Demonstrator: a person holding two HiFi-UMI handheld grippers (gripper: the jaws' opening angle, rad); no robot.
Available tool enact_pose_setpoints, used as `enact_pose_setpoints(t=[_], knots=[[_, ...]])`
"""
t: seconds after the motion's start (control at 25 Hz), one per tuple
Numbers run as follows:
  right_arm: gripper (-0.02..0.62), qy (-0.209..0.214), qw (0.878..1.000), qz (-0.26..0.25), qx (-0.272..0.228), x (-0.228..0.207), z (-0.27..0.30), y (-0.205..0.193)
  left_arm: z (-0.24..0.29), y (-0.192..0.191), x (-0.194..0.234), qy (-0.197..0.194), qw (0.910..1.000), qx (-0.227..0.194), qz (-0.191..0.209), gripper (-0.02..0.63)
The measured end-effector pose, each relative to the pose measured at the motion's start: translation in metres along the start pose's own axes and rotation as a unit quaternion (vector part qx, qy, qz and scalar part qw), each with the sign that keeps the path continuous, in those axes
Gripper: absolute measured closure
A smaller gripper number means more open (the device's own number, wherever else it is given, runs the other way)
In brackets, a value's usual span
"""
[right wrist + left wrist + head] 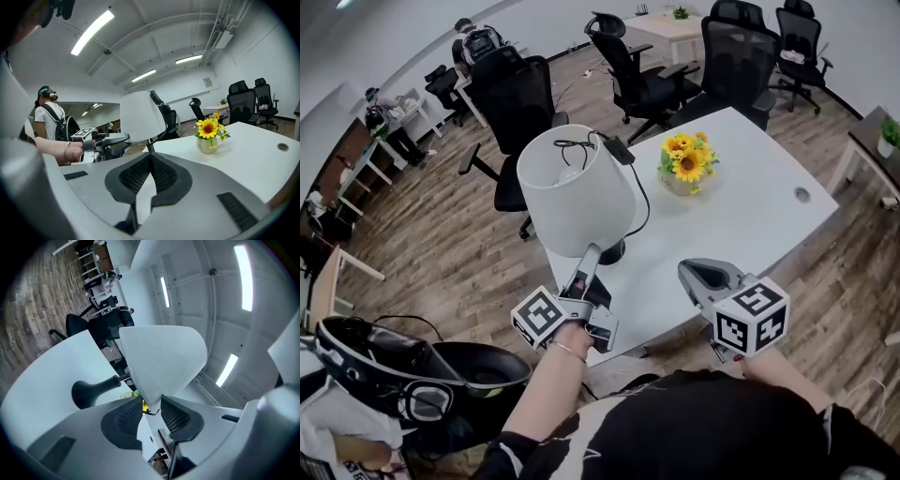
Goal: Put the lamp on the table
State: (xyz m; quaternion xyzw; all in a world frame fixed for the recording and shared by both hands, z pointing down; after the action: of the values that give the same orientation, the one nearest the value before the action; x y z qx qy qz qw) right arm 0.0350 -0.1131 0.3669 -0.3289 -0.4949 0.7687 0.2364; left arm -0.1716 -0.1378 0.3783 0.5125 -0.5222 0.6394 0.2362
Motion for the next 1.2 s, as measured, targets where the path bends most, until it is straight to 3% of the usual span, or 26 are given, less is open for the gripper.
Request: enact_pose_setpoints(t=[0.16,0.32,0.44,0.64,0.84,0.96,1.08,1.2], knots=[[0.578,0.006,1.0,0.003,0.005,-0.023,-0.017,0.0,-0.006,-0.004,0.005,0.043,0.9982,-0.029,0.029,0.479],[0.578,0.015,1.0,0.009,-0.001,-0.04,-0.03,0.003,-0.012,-0.011,0.012,0.092,0.9942,-0.047,0.028,0.489],[0.578,0.027,1.0,0.008,-0.005,-0.046,-0.038,0.004,-0.022,-0.018,0.018,0.13,0.9896,-0.058,0.023,0.592],[0.578,0.037,0.999,0.007,-0.009,-0.053,-0.057,0.0,-0.03,-0.038,0.007,0.119,0.9907,-0.049,0.045,0.592],[0.578,0.053,0.999,0.007,-0.008,-0.057,-0.073,-0.002,-0.029,-0.058,-0.033,0.101,0.986,-0.024,0.131,0.592],[0.578,0.067,0.998,0.0,-0.008,-0.055,-0.083,-0.001,-0.03,-0.073,-0.063,0.096,0.9702,0.003,0.222,0.592],[0.578,0.081,0.997,-0.005,-0.011,-0.053,-0.096,0.0,-0.032,-0.094,-0.097,0.083,0.9417,0.023,0.325,0.592],[0.578,0.094,0.995,-0.019,-0.015,-0.049,-0.11,0.002,-0.036,-0.114,-0.13,0.063,0.9117,0.013,0.406,0.592]])
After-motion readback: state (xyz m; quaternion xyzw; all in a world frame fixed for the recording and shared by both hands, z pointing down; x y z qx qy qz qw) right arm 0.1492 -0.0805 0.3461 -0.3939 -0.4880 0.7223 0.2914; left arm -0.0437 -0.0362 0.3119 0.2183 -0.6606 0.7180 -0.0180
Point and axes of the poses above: the fingertips, and each gripper's own axes: z forward along the fingers, x to its left, y out of its top, the point moved 4 cm from there along -z, backward along the fingers, and after that the axes turned 1 degree about -x, right-handed, at the moved point
